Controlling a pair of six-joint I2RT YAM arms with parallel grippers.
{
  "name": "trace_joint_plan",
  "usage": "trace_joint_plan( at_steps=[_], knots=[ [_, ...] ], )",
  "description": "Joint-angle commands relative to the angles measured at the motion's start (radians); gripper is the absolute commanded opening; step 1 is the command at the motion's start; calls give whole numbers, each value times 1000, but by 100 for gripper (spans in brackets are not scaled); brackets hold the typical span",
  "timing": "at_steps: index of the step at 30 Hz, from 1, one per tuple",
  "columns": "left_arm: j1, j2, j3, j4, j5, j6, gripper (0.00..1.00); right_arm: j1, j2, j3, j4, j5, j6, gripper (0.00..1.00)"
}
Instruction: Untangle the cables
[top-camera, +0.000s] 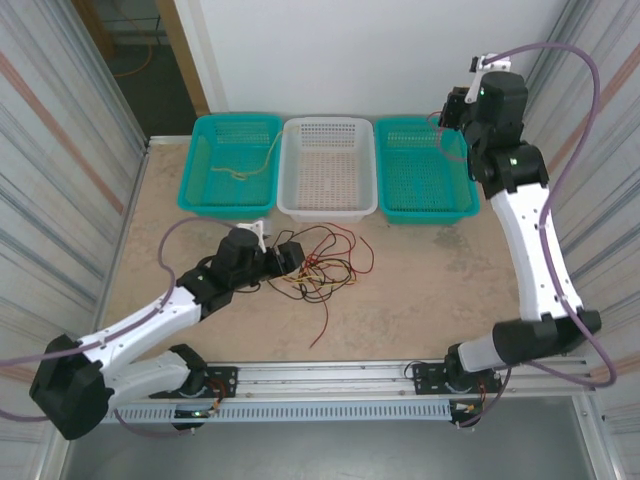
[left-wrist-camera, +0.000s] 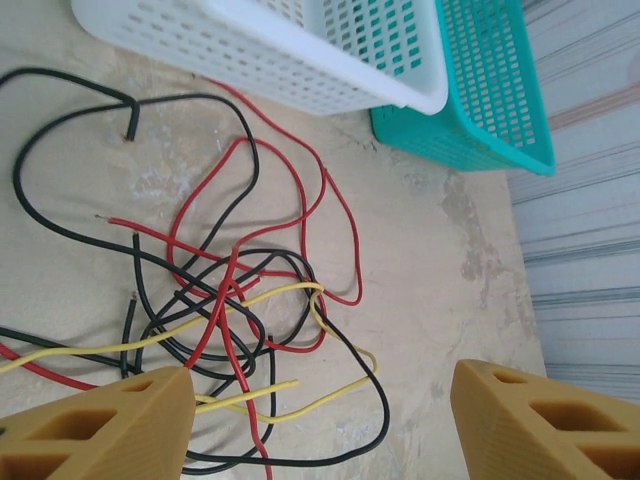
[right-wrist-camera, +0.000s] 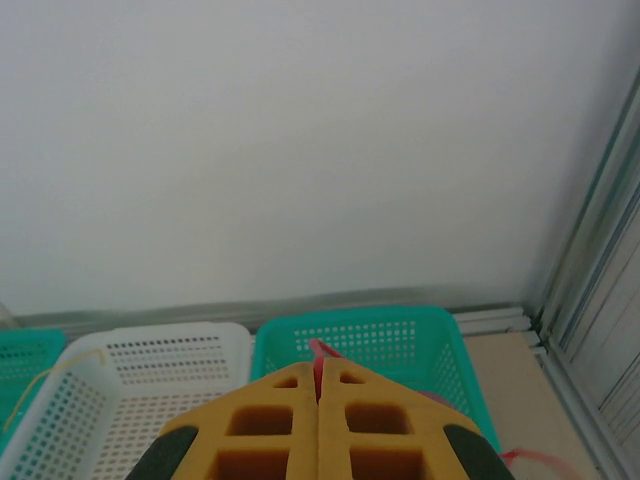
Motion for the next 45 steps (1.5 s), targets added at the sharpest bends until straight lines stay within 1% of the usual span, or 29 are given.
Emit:
trace_joint_plan(
  at_steps=[1, 4, 6, 7, 8, 9, 10, 12, 14, 15, 19, 22, 25, 26, 30, 33, 36, 39, 41, 43, 45],
  knots=[
    [-3, -56, -1, -90, -64, 45, 69, -52, 73, 56, 0, -104, 67, 0],
    [-2, -83, -5, -115, -71, 56, 70, -93, 164, 58, 11, -146, 95, 3],
    [-2, -92, -5, -124, -71, 63, 70, -106, 229, 58, 19, -174, 104, 7],
    [-3, -93, -5, -130, -75, 65, 70, -109, 264, 58, 19, -180, 105, 11],
    [-2, -94, -5, -136, -76, 68, 70, -110, 296, 58, 9, -179, 107, 18],
    [-1, -94, -3, -143, -79, 70, 70, -110, 336, 100, -5, -182, 111, 30],
    [-2, -96, -3, -147, -81, 69, 70, -111, 372, 123, -37, -192, 116, 36],
    [-1, -102, -6, -152, -81, 70, 71, -108, 409, 135, -80, -212, 131, 39],
    [-1, -110, -13, -152, -83, 68, 72, -98, 391, 80, -67, -197, 147, 41],
    [-1, -113, -15, -155, -87, 68, 73, -93, 371, 18, -44, -194, 156, 42],
    [1, -107, -12, -182, -98, 70, 73, -83, 238, -163, 37, -226, 209, 44],
    [8, -97, -8, -206, -104, 67, 73, -55, 132, -272, 52, -236, 226, 44],
    [13, -86, -12, -215, -109, 63, 72, 16, 11, -387, 44, -242, 226, 46],
    [14, -81, -16, -215, -110, 59, 72, 55, -35, -435, 43, -234, 224, 46],
    [32, -58, -31, -216, -112, 37, 72, 241, -197, -628, 49, -179, 244, 51],
    [38, -30, -38, -196, -94, 29, 72, 380, -254, -745, 56, -178, 300, 51],
    [42, 7, -32, -171, -75, 27, 70, 510, -257, -819, 55, -158, 356, 51],
    [42, 37, -33, -128, -46, 24, 69, 617, -230, -850, 48, -122, 391, 52],
    [42, 51, -26, -127, -53, 26, 68, 656, -206, -864, 51, -108, 412, 53],
    [48, 63, -15, -135, -72, 32, 68, 672, -175, -878, 77, -124, 432, 53],
    [75, 81, 6, -139, -64, 39, 67, 687, -133, -886, 104, -148, 438, 53]
  ],
)
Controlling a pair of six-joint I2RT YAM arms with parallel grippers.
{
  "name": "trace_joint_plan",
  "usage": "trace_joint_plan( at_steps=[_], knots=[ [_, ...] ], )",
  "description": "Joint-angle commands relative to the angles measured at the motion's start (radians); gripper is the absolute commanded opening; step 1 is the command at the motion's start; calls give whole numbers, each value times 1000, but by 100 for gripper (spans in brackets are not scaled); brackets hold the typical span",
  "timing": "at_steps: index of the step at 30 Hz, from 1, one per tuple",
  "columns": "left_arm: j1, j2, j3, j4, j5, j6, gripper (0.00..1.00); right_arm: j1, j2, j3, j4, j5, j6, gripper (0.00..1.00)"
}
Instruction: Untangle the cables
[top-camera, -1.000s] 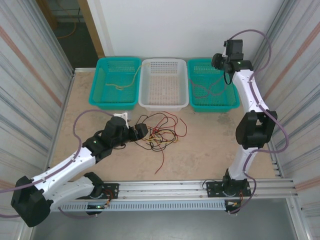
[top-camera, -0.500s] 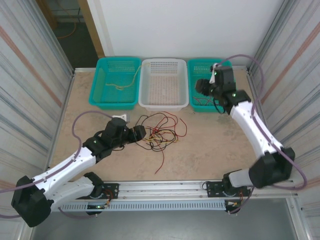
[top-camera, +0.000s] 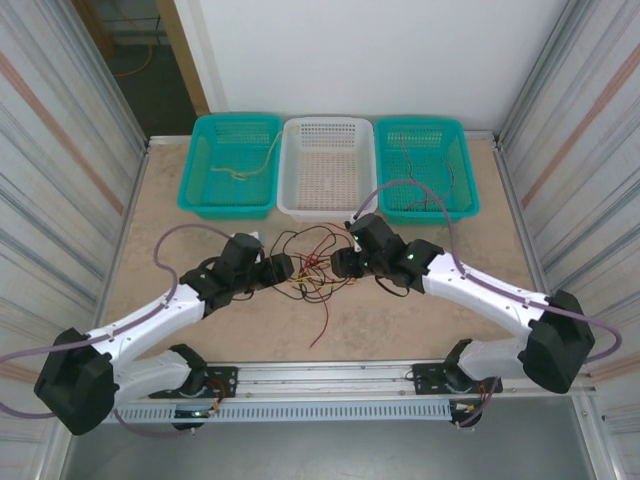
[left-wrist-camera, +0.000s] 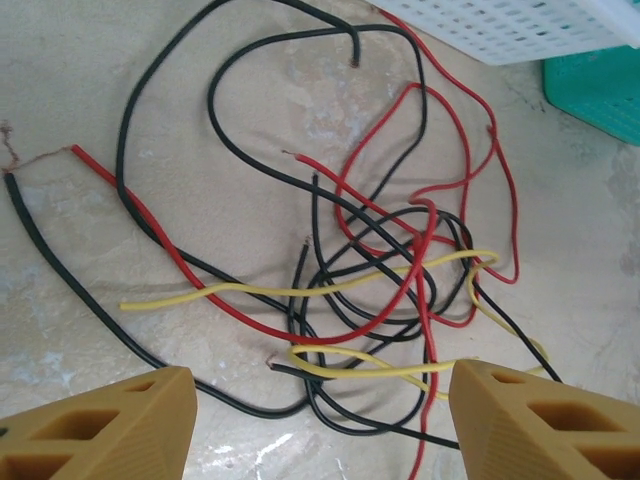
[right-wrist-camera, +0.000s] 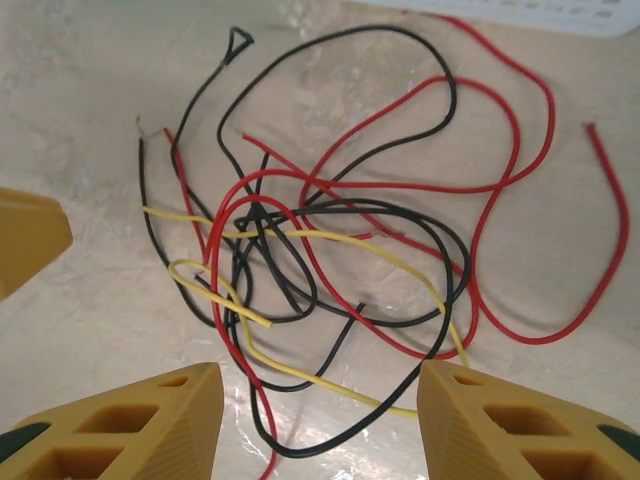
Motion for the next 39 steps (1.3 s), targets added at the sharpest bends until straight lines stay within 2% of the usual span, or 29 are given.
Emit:
trace_joint_plan(
  at_steps=[1, 8, 21, 26, 32, 39],
  knots=[
    [39, 24, 42, 16, 4, 9, 66, 21, 59, -12, 44, 11, 54, 53],
    [57, 59, 82, -2, -15, 37, 65, 47, 211, 57, 64, -42, 19, 50],
    [122, -15, -20, 14, 2, -25, 62, 81, 473, 312, -60, 10, -70, 50],
    [124, 8, -17, 30, 8, -35, 61, 93, 507, 297, -83, 22, -46, 40],
    [79, 146, 29, 91, 7, -60, 57, 93, 434, 181, -81, 24, -17, 19],
    [47, 359, 47, 293, 68, -149, 54, 99, 371, 105, -77, 9, 8, 14]
  ],
)
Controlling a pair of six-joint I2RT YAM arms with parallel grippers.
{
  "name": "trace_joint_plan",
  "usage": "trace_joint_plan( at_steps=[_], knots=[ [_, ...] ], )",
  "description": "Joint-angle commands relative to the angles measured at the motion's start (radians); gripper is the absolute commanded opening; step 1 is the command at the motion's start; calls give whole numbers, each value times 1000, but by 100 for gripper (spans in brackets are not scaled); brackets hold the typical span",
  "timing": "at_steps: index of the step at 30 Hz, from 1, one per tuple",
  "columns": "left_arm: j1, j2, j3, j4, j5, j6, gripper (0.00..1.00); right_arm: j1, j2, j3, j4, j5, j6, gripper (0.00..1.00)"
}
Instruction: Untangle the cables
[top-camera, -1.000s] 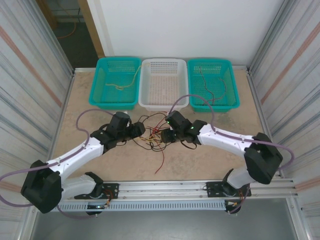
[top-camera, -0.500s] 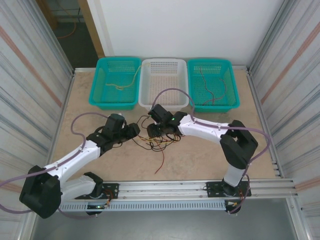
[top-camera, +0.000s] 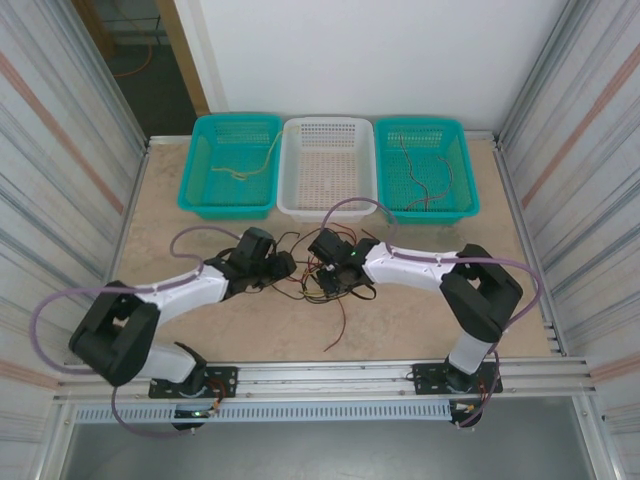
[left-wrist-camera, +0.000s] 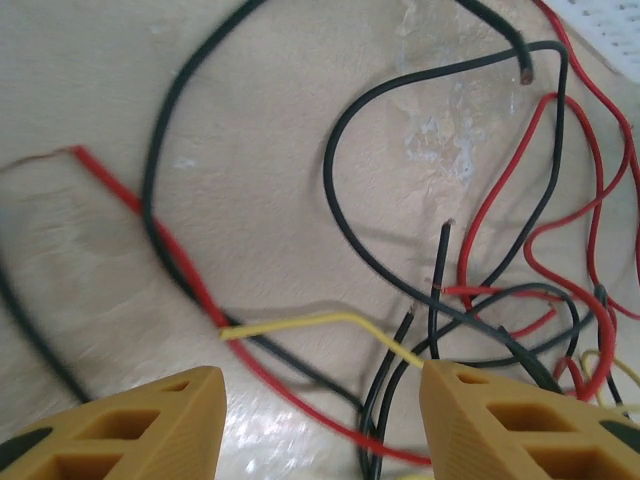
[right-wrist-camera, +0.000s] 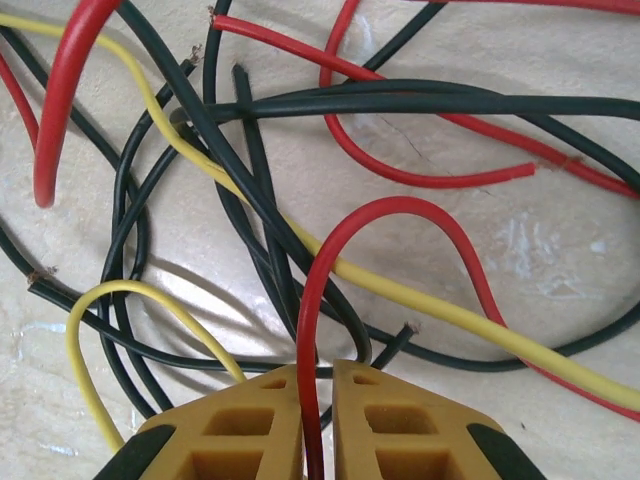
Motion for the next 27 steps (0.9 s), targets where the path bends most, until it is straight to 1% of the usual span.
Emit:
trace_joint_plan(
  at_steps=[1, 5, 7, 9, 11, 17, 22, 23, 27],
  knots=[
    [-1, 65, 19, 151, 40, -73, 54, 12, -46, -13, -19, 4, 25, 14],
    [4, 113, 19, 251, 63, -107, 55, 23, -44, 3, -30, 17, 21, 15],
    [9, 131, 27, 263, 66, -115, 55, 29, -43, 18, -44, 32, 17, 21],
    [13, 149, 34, 270, 69, -123, 55, 35, -54, 28, -54, 48, 14, 32],
    [17, 161, 35, 276, 69, -131, 55, 36, -73, 32, -55, 48, 9, 36],
    [24, 194, 48, 297, 70, -147, 53, 36, -121, 41, -63, 57, 3, 37],
    [25, 248, 73, 313, 104, -171, 49, 36, -136, 52, -79, 77, 1, 37],
    [25, 257, 72, 326, 109, -182, 47, 35, -140, 52, -80, 81, 3, 37],
    [26, 258, 68, 350, 126, -195, 26, 36, -166, 49, -75, 97, 4, 37]
  ],
)
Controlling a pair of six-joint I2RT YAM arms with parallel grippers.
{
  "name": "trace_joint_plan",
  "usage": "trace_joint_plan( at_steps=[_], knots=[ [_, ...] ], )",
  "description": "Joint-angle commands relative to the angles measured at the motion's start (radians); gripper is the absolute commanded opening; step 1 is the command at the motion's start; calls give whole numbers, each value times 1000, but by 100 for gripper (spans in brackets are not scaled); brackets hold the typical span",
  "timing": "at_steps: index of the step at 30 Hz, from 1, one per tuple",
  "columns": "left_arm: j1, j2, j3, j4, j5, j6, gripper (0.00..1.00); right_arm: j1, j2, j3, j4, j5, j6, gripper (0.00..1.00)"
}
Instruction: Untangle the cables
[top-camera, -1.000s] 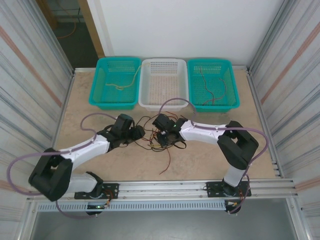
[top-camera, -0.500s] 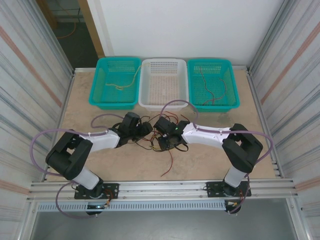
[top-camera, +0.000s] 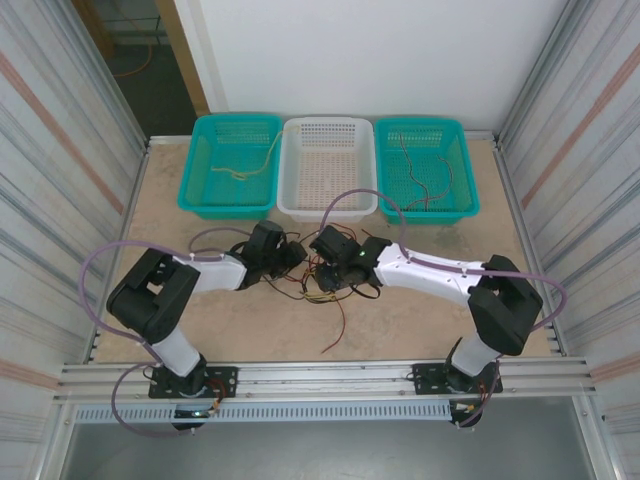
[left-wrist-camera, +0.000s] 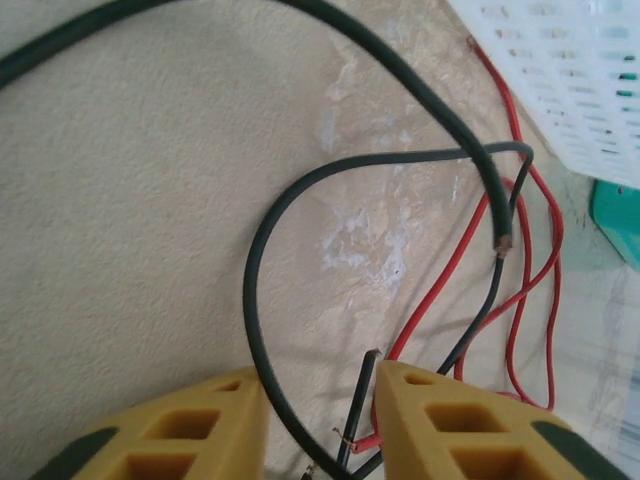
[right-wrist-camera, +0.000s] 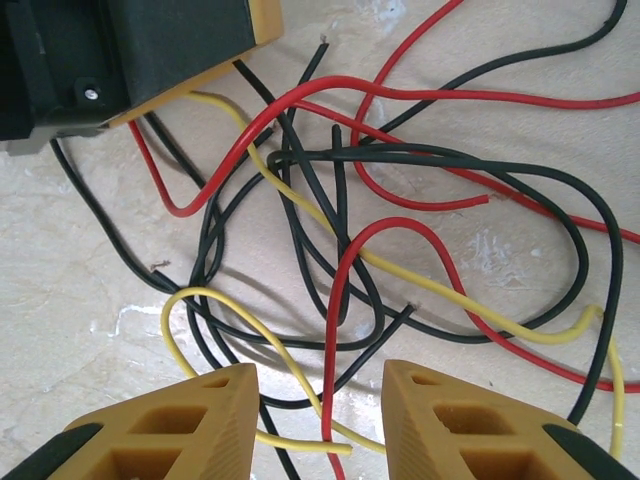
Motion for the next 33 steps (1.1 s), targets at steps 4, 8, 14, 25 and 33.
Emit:
trace_joint_plan(
  at_steps=[4, 8, 14, 25, 33],
  knots=[
    [-11, -88, 29, -44, 5, 48, 9, 0, -86, 16, -18, 56, -3, 37],
    [-96, -242, 82, -237, -112, 217, 0, -20, -146, 7, 2, 68, -2, 44],
    [-212, -419, 122, -341, -146, 374, 0, -77, -201, 6, 76, -28, -2, 50],
    [-267, -594, 193, -395, -199, 477, 0, -95, -161, -41, 148, -92, 32, 48],
    [-267, -693, 258, -418, -260, 551, 0, -103, -203, -169, 144, -41, 57, 47]
  ],
)
